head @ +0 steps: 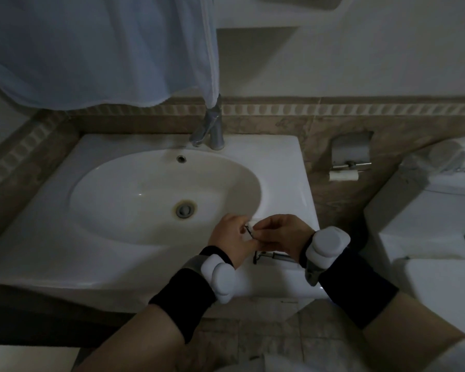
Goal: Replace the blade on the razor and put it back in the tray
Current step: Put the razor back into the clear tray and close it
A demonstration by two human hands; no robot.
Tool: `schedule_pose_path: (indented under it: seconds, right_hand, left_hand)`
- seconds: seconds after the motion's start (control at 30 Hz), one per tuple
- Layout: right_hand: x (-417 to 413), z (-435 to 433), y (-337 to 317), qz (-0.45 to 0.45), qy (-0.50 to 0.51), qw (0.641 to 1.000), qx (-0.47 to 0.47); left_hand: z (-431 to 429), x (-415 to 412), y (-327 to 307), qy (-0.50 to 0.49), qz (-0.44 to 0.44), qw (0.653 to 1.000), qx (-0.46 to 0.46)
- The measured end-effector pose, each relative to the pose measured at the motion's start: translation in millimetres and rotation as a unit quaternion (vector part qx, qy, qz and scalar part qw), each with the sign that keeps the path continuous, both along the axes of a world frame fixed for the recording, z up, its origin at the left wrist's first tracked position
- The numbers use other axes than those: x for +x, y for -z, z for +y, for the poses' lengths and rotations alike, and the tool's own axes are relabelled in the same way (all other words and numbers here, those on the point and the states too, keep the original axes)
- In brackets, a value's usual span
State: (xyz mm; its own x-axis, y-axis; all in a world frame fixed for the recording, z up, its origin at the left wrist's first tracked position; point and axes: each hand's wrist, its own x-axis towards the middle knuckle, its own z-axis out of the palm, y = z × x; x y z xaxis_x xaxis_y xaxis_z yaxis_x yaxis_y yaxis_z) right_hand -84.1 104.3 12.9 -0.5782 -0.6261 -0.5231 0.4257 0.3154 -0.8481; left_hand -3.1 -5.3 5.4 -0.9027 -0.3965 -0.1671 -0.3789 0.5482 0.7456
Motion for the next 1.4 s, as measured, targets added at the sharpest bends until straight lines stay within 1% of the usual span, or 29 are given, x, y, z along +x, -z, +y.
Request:
schedule_pose_path:
  seconds: [0.07, 0.17, 0.27, 0.37, 0.43, 0.67, 0.73, 0.93, 1.17, 1.27, 1.4]
  right_hand:
    - [-4, 5, -3, 0.043, -0.008, 0.999, 0.029]
    - [-17, 19, -5, 0.105, 0.062, 0.99, 0.07]
    - [-33, 38, 1, 0.128, 0.144, 0.976, 0.104]
    - [-42, 53, 12, 0.148, 0.174, 0.962, 0.151]
    - [-45, 59, 19, 0.149, 0.184, 0.956, 0.173]
    - [-45, 69, 30, 0.137, 0.198, 0.953, 0.185]
    - [-45, 71, 30, 0.14, 0.2, 0.95, 0.194]
    - [-47, 72, 30, 0.142, 0.197, 0.945, 0.219]
    - [-54, 67, 43, 0.131, 0.166, 0.95, 0.23]
    - [-58, 63, 47, 0.135, 0.151, 0.95, 0.239]
    - [-60, 58, 51, 0.158, 0.134, 0.941, 0.268]
  left_hand:
    - [-1, 2, 5, -0.008, 0.001, 1.0, 0.021]
    - [-6, 5, 15, 0.012, -0.028, 0.999, 0.043]
    - [-6, 7, 21, 0.007, -0.05, 0.998, 0.038]
    - [-5, 5, 31, -0.003, -0.047, 0.998, 0.032]
    - [-4, 4, 33, 0.013, -0.043, 0.999, 0.007]
    - [-11, 3, 37, 0.065, -0.07, 0.993, -0.076]
    - [-12, 4, 39, 0.07, -0.074, 0.991, -0.086]
    - [-14, 8, 45, 0.075, -0.09, 0.991, -0.071]
    - [-16, 11, 45, 0.076, -0.1, 0.991, -0.05]
    - [-16, 10, 46, 0.068, -0.093, 0.992, -0.039]
    - [-16, 10, 46, 0.075, -0.093, 0.991, -0.054]
